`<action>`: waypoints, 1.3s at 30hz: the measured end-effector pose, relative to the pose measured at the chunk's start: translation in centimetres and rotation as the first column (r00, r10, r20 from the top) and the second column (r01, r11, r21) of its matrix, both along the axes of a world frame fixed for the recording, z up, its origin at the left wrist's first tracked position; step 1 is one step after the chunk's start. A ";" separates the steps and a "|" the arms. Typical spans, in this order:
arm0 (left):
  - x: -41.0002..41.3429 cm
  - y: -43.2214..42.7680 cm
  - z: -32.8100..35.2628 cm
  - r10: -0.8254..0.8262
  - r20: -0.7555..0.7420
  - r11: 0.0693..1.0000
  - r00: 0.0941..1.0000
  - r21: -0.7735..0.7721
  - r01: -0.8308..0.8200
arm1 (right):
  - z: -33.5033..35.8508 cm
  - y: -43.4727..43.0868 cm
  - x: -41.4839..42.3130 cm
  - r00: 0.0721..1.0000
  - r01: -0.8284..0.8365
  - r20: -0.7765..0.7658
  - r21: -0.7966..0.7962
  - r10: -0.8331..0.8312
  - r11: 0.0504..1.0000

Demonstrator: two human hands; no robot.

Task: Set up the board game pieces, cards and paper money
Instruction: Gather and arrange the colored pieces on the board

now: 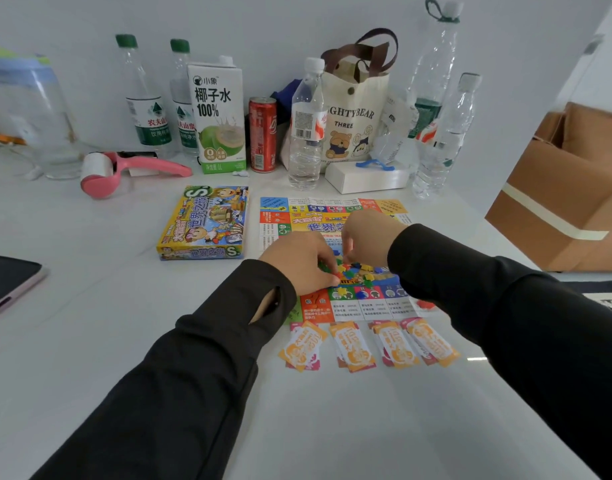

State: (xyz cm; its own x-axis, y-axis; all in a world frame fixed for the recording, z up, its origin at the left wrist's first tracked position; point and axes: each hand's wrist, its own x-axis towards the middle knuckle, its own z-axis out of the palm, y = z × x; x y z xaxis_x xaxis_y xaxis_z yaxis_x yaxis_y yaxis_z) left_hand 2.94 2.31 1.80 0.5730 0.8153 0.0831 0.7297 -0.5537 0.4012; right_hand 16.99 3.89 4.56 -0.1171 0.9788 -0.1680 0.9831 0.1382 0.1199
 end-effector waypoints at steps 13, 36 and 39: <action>1.3 -0.6 -0.2 0.019 -0.101 0.982 0.995 0.189 0.000 | 0.1 -1.7 0.6 0.991 0.004 -0.131 0.099 0.009 0.995; 2.9 -1.0 0.3 0.112 -0.242 0.955 0.964 0.295 -0.037 | -0.5 -4.8 1.8 -0.819 0.121 -0.488 -0.663 -0.304 0.739; 3.0 -1.3 0.3 0.108 -0.306 0.938 0.946 0.347 0.005 | -0.8 -4.6 2.2 -0.845 0.094 -0.436 -0.691 -0.310 0.716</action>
State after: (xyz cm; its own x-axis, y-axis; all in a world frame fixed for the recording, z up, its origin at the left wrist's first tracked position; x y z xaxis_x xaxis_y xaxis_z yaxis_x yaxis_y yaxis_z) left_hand 5.99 1.06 2.08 0.5734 0.7991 0.1808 0.8174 -0.5729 -0.0600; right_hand 19.17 -0.67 3.79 0.1021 0.8424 -0.5291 -0.7547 -0.2809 -0.5929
